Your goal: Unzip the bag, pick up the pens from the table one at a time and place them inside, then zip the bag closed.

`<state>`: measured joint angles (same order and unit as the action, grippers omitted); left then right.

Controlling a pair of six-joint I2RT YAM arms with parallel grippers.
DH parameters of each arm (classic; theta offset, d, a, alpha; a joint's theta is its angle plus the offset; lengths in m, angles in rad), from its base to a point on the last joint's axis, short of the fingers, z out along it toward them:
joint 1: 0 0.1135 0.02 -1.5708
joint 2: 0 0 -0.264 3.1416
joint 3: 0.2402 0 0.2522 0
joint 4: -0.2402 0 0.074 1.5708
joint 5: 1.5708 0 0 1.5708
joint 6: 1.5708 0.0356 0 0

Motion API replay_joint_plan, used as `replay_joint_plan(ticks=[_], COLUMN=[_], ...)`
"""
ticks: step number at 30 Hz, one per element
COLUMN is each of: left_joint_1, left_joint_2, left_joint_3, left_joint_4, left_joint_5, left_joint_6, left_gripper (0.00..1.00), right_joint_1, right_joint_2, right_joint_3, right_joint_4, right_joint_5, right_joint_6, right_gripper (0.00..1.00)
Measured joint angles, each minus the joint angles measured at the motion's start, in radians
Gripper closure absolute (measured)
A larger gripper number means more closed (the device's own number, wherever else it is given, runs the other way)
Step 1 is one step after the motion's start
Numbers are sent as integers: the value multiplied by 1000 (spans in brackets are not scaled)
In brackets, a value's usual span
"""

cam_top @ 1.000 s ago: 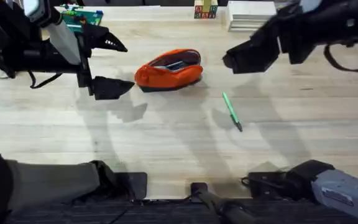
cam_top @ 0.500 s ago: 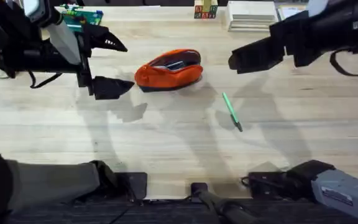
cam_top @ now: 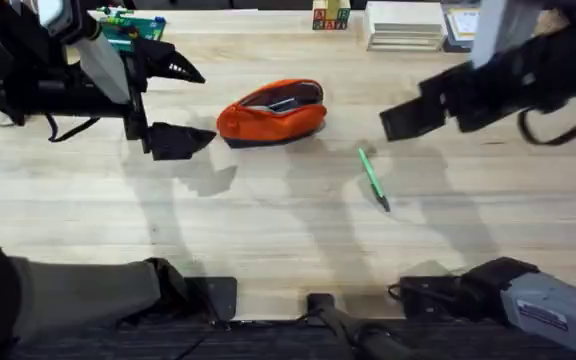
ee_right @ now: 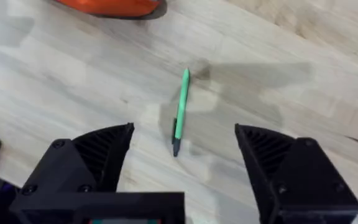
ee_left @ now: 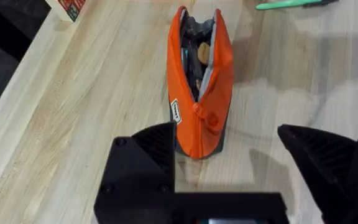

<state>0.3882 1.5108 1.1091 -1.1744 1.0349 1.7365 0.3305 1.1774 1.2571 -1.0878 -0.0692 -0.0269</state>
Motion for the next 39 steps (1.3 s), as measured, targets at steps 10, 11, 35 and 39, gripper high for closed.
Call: replay_joint_plan(ticks=[10,11,35,39], left_joint_1=[0,0,0,0], left_joint_2=[0,0,0,0], left_joint_3=[0,0,0,0], left_joint_4=[0,0,0,0], left_joint_5=[0,0,0,0], left_joint_6=[0,0,0,0], left_gripper=[8,8,4,7], right_joint_1=[0,0,113,136], right_joint_2=[0,0,292,293], right_joint_3=[-323,-338,-437,-437], right_joint_4=[297,310,578,563], right_joint_5=[6,6,62,108], right_joint_6=[90,95,229,263], right_gripper=[4,4,4,9])
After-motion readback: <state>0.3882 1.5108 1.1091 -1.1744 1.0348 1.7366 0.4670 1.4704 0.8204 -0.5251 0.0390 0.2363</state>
